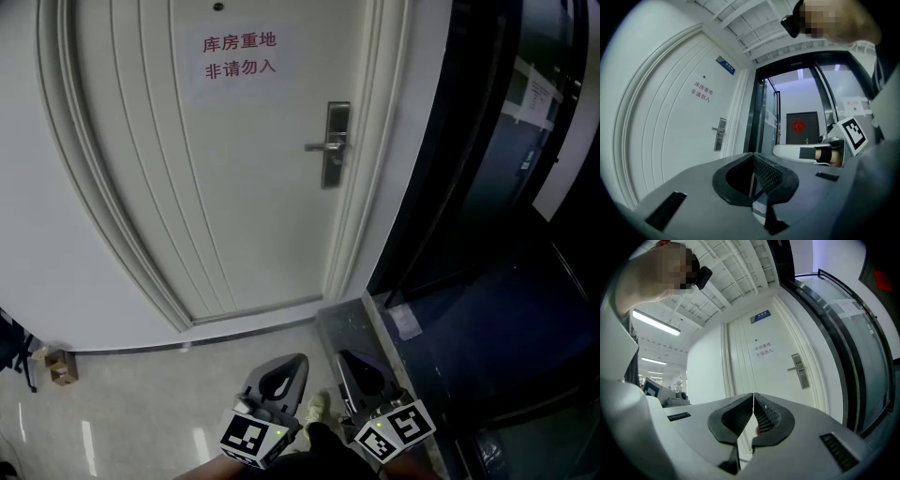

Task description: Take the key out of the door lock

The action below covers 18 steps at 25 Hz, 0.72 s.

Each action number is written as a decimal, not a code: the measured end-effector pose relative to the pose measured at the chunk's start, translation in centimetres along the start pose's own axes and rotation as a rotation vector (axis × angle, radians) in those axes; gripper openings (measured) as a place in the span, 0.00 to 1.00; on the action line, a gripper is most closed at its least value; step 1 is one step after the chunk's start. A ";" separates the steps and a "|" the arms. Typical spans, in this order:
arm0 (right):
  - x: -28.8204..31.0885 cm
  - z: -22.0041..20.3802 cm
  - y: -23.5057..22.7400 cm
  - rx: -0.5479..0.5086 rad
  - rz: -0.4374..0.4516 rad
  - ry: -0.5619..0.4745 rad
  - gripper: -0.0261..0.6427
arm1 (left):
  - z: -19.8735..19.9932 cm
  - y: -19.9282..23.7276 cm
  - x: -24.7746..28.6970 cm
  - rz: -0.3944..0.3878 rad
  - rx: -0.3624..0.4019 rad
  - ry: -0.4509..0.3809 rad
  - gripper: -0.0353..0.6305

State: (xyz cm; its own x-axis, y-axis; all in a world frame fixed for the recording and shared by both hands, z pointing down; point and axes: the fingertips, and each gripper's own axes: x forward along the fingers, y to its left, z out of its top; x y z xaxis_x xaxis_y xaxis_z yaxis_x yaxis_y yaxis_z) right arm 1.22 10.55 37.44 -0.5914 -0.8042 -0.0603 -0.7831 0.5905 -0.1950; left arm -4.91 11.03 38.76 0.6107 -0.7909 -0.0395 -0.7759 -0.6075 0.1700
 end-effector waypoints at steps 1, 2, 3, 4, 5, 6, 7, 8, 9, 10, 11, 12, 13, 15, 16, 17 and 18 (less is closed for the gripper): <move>0.9 0.1 -0.8 0.001 0.006 0.000 0.06 | 0.0 0.6 0.8 0.006 0.001 0.000 0.06; 1.9 0.1 -1.6 0.002 0.013 0.001 0.06 | 0.1 1.2 1.7 0.013 0.001 -0.001 0.06; 2.9 0.3 -2.4 0.003 0.020 0.001 0.06 | 0.2 1.9 2.6 0.021 0.001 -0.002 0.06; 4.0 0.5 -3.2 0.004 0.027 0.002 0.06 | 0.4 2.6 3.5 0.030 0.002 -0.003 0.06; 5.1 0.8 -4.1 0.004 0.034 0.002 0.06 | 0.6 3.2 4.5 0.038 0.002 -0.003 0.06; 6.2 1.2 -5.0 0.003 0.040 0.002 0.06 | 0.9 3.9 5.6 0.046 0.000 -0.004 0.06; 7.3 1.6 -6.0 0.001 0.047 0.003 0.06 | 1.1 4.5 6.8 0.053 -0.002 -0.006 0.06; 8.3 1.9 -7.0 -0.001 0.052 0.005 0.06 | 1.3 5.1 8.0 0.059 -0.003 -0.008 0.06; 9.3 2.2 -8.1 -0.002 0.058 0.007 0.06 | 1.5 5.6 9.2 0.064 -0.004 -0.012 0.06; 10.2 2.4 -9.1 -0.003 0.064 0.007 0.06 | 1.7 6.1 10.4 0.069 -0.003 -0.016 0.06; 11.2 2.7 -10.2 -0.004 0.070 0.007 0.06 | 1.9 6.6 11.6 0.074 -0.001 -0.020 0.06; 12.1 2.9 -11.2 -0.006 0.076 0.007 0.06 | 2.1 7.0 12.8 0.079 0.002 -0.025 0.06; 12.9 3.2 -12.2 -0.009 0.082 0.006 0.06 | 2.2 7.5 13.9 0.084 0.005 -0.029 0.06; 14.3 3.6 -14.1 -0.017 0.090 0.005 0.06 | 2.6 8.2 15.9 0.095 0.010 -0.037 0.06; 15.0 3.7 -15.1 -0.022 0.091 0.006 0.06 | 2.7 8.5 16.9 0.099 0.013 -0.039 0.06; 15.6 3.8 -16.0 -0.027 0.089 0.009 0.06 | 2.8 8.8 17.8 0.102 0.016 -0.040 0.06; 16.2 3.8 -16.9 -0.032 0.086 0.014 0.06 | 2.8 9.0 18.6 0.104 0.017 -0.039 0.06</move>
State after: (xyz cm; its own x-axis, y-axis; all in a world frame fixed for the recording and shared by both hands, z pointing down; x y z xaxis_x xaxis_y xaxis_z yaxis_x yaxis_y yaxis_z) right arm 5.59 -12.74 36.02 -0.6593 -0.7493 -0.0621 -0.7348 0.6596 -0.1584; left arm -0.99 -9.34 36.80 0.5201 -0.8519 -0.0605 -0.8376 -0.5227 0.1588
